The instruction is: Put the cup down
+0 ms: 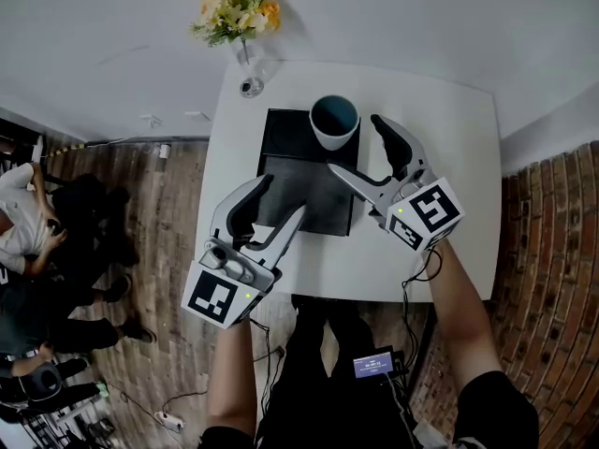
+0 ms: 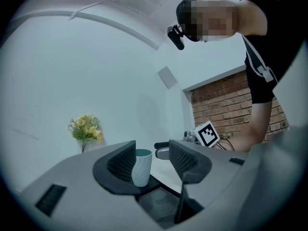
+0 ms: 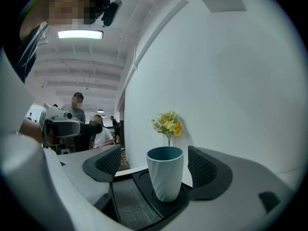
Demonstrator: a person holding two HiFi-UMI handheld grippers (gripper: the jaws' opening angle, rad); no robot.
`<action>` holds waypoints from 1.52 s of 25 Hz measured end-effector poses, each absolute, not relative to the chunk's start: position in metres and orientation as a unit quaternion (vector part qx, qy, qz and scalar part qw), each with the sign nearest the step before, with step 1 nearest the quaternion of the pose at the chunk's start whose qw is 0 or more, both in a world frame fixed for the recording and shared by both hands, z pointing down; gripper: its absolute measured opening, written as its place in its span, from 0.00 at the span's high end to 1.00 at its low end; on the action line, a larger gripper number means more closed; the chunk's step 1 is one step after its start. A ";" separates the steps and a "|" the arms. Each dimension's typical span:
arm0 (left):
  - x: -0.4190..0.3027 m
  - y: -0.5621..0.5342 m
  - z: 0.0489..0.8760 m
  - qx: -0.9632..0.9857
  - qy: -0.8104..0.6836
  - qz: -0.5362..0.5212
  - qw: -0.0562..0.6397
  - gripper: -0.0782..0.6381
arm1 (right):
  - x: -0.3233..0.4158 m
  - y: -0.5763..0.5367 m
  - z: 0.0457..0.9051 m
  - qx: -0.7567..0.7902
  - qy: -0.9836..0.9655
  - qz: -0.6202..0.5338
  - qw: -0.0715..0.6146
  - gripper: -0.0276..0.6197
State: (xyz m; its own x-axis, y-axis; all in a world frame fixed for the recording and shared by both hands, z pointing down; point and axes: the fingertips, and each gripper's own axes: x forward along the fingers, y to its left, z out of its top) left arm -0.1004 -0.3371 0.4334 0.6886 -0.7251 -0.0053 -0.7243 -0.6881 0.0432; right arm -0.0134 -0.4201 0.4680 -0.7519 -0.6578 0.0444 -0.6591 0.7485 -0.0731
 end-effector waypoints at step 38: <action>-0.095 -0.219 0.349 0.931 -0.362 -0.036 -0.009 0.60 | -0.023 -0.247 0.357 0.367 -0.929 0.042 -0.007 0.86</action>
